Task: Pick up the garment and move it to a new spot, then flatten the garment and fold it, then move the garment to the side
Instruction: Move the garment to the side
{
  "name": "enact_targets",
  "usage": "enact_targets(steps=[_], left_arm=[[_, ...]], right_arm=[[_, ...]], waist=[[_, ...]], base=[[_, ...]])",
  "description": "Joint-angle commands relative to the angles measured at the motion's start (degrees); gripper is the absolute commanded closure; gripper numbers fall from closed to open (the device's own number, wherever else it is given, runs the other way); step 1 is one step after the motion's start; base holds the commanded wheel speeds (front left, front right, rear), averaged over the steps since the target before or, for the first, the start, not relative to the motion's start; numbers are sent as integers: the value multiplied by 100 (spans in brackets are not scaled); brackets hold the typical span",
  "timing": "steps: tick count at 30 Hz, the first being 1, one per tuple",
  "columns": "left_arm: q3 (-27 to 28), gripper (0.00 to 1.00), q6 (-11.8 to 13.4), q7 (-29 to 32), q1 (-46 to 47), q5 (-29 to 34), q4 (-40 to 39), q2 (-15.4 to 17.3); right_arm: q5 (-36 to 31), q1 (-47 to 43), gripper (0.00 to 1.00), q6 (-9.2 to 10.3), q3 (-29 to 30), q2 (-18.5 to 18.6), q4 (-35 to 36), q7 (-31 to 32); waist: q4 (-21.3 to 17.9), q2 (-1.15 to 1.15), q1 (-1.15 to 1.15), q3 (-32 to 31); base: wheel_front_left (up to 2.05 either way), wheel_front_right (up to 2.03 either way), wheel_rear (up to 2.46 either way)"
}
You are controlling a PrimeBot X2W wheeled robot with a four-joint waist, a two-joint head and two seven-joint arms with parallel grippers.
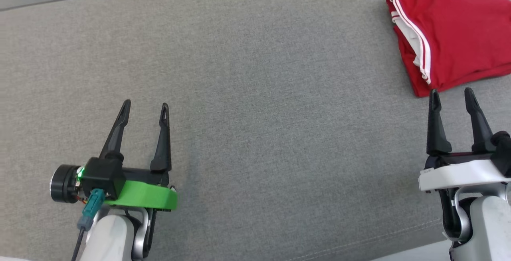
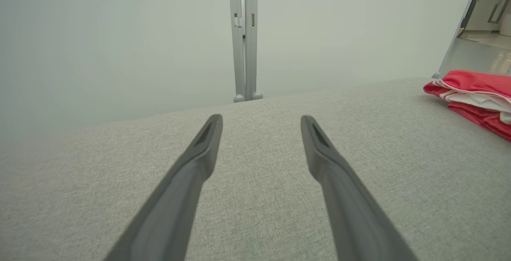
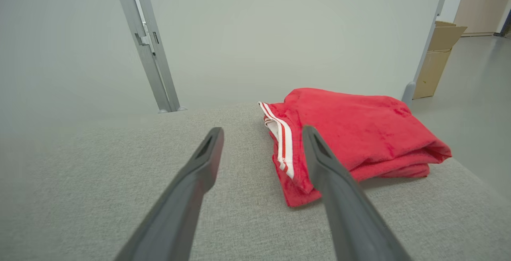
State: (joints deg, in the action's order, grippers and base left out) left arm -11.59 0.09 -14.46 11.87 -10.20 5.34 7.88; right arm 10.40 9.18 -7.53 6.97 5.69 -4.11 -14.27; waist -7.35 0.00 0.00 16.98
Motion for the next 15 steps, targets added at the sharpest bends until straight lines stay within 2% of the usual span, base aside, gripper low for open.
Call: enact_targets(steps=[1,8,15], left_arm=[[47,0,50,-21,-129,-64,28,-11],[235,0,154,-49,-385,-232,139,-2],[382,0,168,-75,-624,-294,225,71]], right_arm=[[9,-124,0,10,-61,-33,98,47],[-68,-403,0,10,-260,-102,487,297],[-140,-704,0,10,-314,-164,771,540]], waist=[[266,0,0,-314],[709,0,0,-586],[921,0,0,-828]], base=[[0,0,0],[0,0,0],[0,0,0]])
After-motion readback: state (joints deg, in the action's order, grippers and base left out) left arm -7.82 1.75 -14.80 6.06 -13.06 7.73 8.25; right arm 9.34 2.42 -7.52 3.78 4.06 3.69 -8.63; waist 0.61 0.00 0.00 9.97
